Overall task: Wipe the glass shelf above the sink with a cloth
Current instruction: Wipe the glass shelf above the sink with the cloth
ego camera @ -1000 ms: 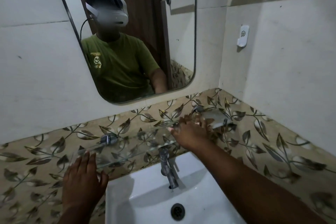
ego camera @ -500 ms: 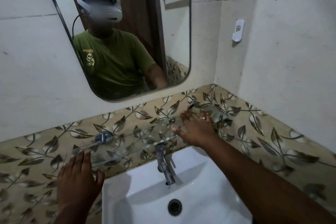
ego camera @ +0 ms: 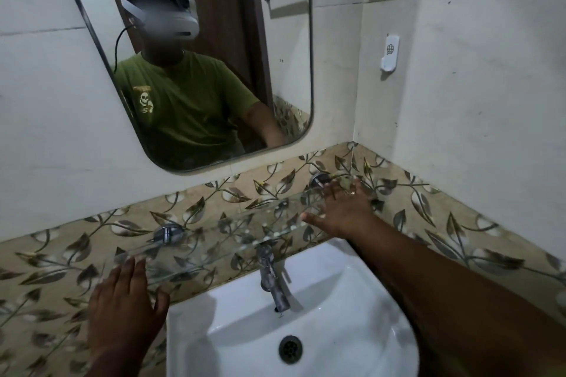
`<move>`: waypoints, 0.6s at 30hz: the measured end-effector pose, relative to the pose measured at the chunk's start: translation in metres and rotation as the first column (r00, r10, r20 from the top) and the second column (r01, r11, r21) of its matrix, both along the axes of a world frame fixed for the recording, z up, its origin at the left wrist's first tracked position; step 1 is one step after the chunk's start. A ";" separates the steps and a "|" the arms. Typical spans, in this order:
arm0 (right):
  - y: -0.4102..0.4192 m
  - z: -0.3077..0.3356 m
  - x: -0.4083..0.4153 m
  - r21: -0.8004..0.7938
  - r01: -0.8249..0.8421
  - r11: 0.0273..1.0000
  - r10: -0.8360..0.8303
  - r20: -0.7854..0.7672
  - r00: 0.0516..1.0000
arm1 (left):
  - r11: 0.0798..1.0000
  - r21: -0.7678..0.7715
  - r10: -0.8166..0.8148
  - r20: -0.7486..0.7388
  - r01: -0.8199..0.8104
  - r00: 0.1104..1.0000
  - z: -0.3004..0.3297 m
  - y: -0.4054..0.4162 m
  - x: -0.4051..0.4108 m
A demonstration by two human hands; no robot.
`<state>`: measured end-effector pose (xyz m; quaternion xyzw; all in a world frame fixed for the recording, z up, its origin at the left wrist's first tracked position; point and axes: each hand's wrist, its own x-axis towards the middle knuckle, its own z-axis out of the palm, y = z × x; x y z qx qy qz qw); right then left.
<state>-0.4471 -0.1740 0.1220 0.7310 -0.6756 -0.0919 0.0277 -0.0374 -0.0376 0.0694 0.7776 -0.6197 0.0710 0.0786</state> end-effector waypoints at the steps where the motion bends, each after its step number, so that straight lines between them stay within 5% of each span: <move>1: -0.002 0.005 -0.006 0.016 0.019 1.000 -0.019 -0.026 0.999 | 1.000 0.010 -0.001 0.003 0.001 1.000 0.000 0.000 0.000; 18: -0.009 0.015 -0.024 -0.047 0.043 0.998 -0.045 -0.043 0.998 | 0.999 -0.032 0.004 -0.010 -0.005 1.000 -0.001 0.000 -0.002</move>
